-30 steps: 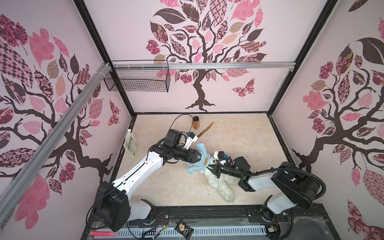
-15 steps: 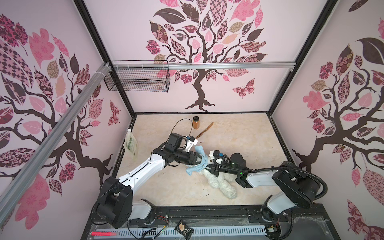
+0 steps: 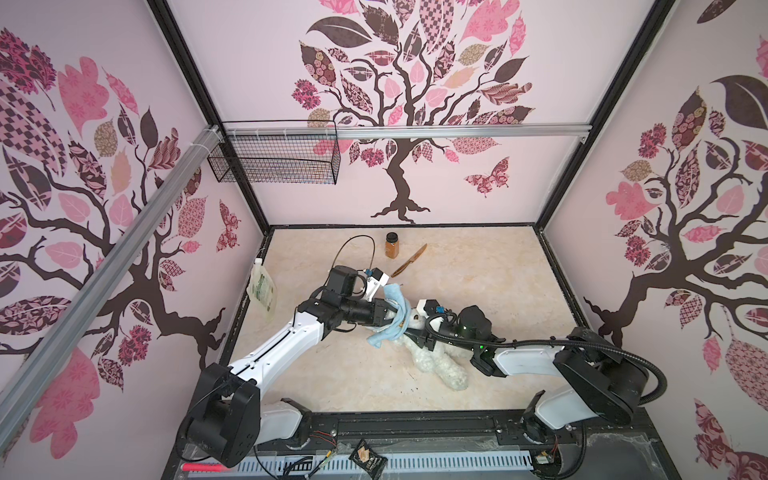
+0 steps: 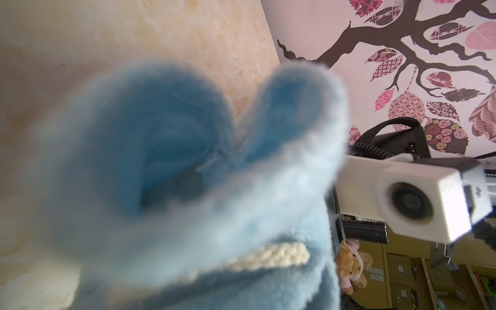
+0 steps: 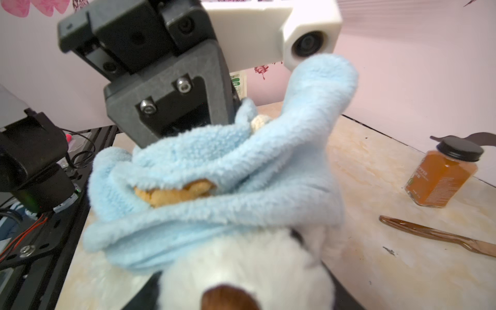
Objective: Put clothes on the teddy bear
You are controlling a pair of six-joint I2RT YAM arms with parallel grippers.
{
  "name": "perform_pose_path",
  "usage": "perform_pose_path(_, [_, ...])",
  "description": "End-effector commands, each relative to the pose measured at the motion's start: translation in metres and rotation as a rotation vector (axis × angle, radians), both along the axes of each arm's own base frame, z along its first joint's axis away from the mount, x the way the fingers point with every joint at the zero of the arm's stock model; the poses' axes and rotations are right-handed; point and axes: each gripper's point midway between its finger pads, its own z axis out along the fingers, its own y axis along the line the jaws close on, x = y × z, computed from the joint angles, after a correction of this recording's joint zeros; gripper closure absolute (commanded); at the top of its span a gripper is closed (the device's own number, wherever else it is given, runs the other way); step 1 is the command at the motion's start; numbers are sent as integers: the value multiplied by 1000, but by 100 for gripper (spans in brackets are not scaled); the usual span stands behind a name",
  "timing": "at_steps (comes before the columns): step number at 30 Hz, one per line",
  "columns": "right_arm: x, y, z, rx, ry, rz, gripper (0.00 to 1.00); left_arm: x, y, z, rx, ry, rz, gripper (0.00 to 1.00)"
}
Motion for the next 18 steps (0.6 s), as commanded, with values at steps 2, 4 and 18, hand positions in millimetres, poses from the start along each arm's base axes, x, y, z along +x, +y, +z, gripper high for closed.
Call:
perform_pose_path(2, [26, -33, -5, -51, 113, -240, 23, 1, 10, 27, -57, -123, 11, 96])
perform_pose_path(4, [18, -47, -7, -58, 166, -272, 20, 5, 13, 30, -36, -193, 28, 98])
perform_pose_path(18, [-48, -20, 92, 163, 554, -31, 45, 23, 15, 45, 31, -585, 90, 100])
